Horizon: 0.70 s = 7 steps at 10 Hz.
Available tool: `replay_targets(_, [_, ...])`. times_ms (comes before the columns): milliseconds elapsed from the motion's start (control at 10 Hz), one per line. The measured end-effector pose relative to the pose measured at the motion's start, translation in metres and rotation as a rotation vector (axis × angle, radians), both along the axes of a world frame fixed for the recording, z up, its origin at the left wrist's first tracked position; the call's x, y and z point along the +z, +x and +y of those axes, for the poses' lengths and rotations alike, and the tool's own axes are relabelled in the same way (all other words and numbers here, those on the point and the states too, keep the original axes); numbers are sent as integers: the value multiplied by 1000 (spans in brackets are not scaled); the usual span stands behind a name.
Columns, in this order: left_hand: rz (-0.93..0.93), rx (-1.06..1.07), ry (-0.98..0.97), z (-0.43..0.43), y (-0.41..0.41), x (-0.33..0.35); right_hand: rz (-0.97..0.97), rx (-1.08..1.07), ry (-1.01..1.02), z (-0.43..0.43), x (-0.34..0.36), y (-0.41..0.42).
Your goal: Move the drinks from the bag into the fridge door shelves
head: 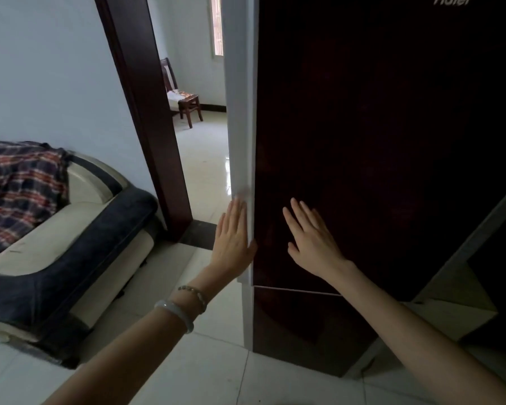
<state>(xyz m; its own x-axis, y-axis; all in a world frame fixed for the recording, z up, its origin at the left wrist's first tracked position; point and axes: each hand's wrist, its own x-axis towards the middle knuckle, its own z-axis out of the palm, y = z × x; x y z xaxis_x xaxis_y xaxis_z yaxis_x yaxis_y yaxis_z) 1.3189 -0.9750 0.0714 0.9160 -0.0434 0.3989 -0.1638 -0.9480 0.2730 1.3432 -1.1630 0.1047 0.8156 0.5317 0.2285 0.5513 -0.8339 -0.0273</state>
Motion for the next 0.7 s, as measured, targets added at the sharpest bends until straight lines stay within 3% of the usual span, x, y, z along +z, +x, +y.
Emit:
replay_targets(100, [-6, -73, 228, -16, 21, 3, -25, -13, -33, 0, 1, 26])
replay_targets(300, [158, -7, 446, -24, 66, -2, -30, -42, -63, -4, -1, 55])
replay_targets(500, [165, 5, 512, -24, 69, -7, -26, -28, -90, -10, -5, 61])
replay_targets(700, [191, -44, 506, -25, 56, 17, 283, -39, 47, -8, 10, 42])
